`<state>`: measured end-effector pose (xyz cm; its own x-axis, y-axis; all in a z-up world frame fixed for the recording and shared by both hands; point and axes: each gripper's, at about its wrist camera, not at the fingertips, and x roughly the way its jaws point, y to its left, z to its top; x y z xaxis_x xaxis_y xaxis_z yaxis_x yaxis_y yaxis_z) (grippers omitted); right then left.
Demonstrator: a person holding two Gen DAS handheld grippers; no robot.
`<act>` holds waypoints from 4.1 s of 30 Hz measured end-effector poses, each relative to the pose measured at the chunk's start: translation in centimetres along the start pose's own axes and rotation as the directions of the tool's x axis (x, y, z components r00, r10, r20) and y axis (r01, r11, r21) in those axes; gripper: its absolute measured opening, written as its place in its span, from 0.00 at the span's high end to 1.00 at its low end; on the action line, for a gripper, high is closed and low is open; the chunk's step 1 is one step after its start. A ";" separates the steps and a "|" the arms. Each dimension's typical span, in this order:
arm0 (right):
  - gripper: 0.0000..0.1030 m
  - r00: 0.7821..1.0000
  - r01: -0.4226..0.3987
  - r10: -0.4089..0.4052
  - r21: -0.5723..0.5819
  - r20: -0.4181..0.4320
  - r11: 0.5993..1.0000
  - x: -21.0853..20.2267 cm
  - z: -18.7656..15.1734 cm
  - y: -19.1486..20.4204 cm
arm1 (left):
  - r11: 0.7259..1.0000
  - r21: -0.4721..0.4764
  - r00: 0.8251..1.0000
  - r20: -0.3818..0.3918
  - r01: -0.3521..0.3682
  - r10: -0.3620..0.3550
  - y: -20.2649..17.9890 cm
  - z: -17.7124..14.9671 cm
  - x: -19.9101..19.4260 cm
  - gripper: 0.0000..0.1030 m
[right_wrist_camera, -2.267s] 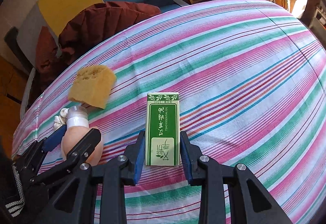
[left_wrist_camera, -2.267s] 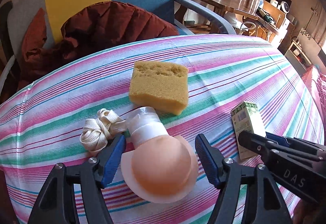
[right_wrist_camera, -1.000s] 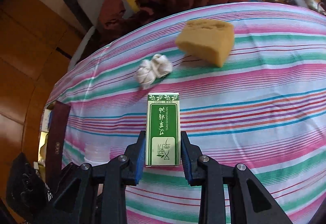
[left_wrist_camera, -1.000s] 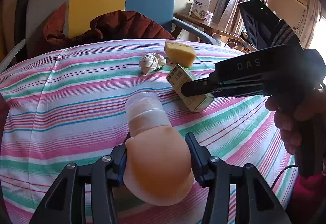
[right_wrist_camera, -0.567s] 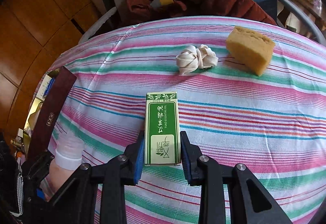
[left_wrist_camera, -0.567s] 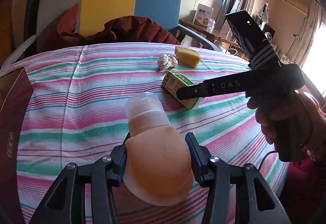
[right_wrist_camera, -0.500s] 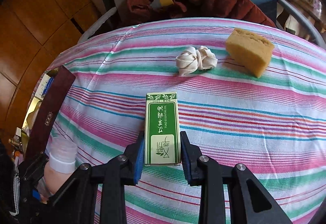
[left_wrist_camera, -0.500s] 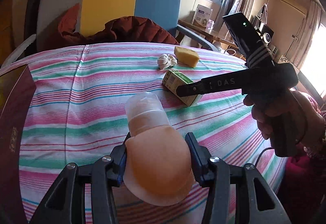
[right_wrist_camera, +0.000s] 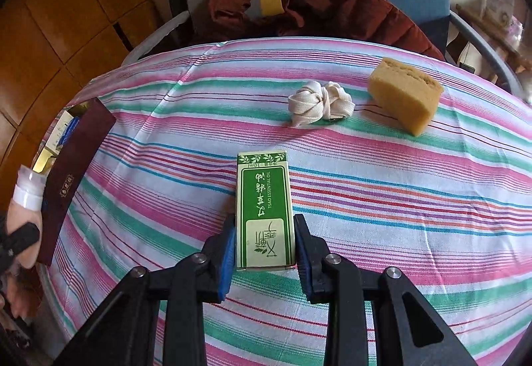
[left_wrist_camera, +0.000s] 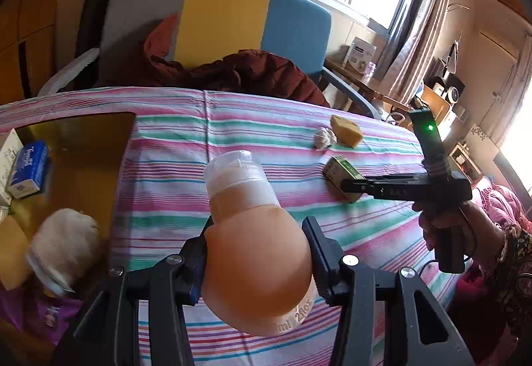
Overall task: Organize objects
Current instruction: 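Release the pink puff into the tray with the left gripper while the right holds the box, then carry the green box into the gold tray and open the right gripper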
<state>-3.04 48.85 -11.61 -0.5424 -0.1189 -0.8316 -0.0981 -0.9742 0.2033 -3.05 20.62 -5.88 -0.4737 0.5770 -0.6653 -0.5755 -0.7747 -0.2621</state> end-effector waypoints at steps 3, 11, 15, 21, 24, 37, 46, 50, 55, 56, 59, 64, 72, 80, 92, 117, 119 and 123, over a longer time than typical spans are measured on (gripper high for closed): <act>0.69 1.000 0.028 -0.028 -0.024 0.003 0.999 0.2 -0.1 0.6 | 0.999 -0.029 0.999 0.002 -0.038 0.038 2.8 1.2 -0.9 0.51; 0.69 1.000 0.023 -0.023 -0.034 0.014 0.999 0.3 0.0 0.8 | 0.969 -0.209 0.991 -0.053 -0.129 0.121 12.2 3.7 -1.5 0.51; 0.69 1.000 0.020 -0.020 -0.031 0.016 0.999 0.3 0.0 0.9 | 0.948 -0.270 0.984 -0.108 -0.166 0.142 15.6 4.0 -0.6 0.51; 0.69 1.000 0.018 -0.018 -0.033 0.017 0.999 0.3 -0.1 0.8 | 0.930 -0.301 0.967 -0.202 -0.211 0.154 18.1 3.1 0.4 0.41; 0.69 1.000 0.019 -0.018 -0.040 0.016 0.999 0.3 -0.1 0.9 | 0.914 -0.325 0.962 -0.204 -0.243 0.183 18.7 2.9 -0.1 0.38; 0.69 1.000 0.025 -0.024 -0.046 0.015 0.999 0.3 -0.1 1.1 | 0.905 -0.271 0.944 -0.053 -0.327 0.325 16.6 0.6 -3.0 0.47; 0.69 1.000 0.027 -0.026 -0.053 0.016 0.998 0.2 -0.2 1.1 | 0.870 -0.329 0.929 -0.088 -0.368 0.360 18.4 2.0 -2.2 0.50; 0.69 0.999 0.028 -0.027 -0.056 0.018 0.998 0.1 -0.2 1.1 | 0.881 -0.302 0.926 -0.012 -0.364 0.378 16.6 0.6 -4.0 0.46; 0.69 1.000 0.012 -0.012 -0.022 0.000 1.000 0.1 -0.1 1.3 | 0.901 -0.271 0.934 0.017 -0.339 0.356 15.1 -1.0 -4.6 0.44; 0.70 1.000 0.003 -0.004 -0.014 -0.007 1.000 0.1 -0.1 1.5 | 0.906 -0.260 0.938 0.007 -0.334 0.348 14.8 -1.2 -4.4 0.44; 0.70 0.999 -0.035 0.035 0.015 -0.017 0.999 -0.1 -0.1 2.4 | 0.912 -0.253 0.943 -0.006 -0.324 0.334 14.0 -2.1 -4.6 0.44; 0.70 0.988 -0.154 0.155 0.060 -0.007 0.986 -0.5 0.4 5.6 | 0.914 -0.283 0.948 0.043 -0.291 0.316 13.3 -3.8 -5.9 0.44; 0.70 0.960 -0.280 0.281 -0.074 0.001 0.957 -0.9 4.1 16.7 | 0.919 -0.296 0.955 0.065 -0.259 0.290 13.2 -5.3 -6.7 0.42; 0.70 0.968 -0.250 0.241 -0.195 -0.067 0.949 3.7 8.7 27.8 | 0.894 -0.351 0.949 0.039 -0.279 0.312 14.2 -5.5 -7.2 0.42; 0.70 0.982 -0.136 0.105 -0.193 -0.159 0.972 11.8 13.0 33.8 | 0.868 -0.389 0.935 0.043 -0.309 0.353 16.2 -5.4 -8.3 0.42; 0.34 0.991 -0.101 0.115 -0.171 0.071 0.980 1.9 7.1 26.8 | 0.936 -0.274 0.964 0.086 -0.222 0.253 11.4 -5.2 -8.1 0.42; 0.34 0.995 -0.076 0.086 -0.148 0.059 0.986 1.5 6.2 25.0 | 0.947 -0.243 0.968 0.085 -0.211 0.238 10.2 -5.3 -7.8 0.42; 0.34 0.999 -0.019 0.021 -0.093 0.027 0.995 1.4 4.2 20.6 | 0.966 -0.183 0.976 0.080 -0.183 0.200 7.9 -5.6 -7.3 0.42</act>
<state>-9.36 29.43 -6.41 -0.5663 -0.1345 -0.8131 -0.0100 -0.9854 0.1699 -0.44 8.81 -7.00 -0.6313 0.4292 -0.6459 -0.3473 -0.9012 -0.2593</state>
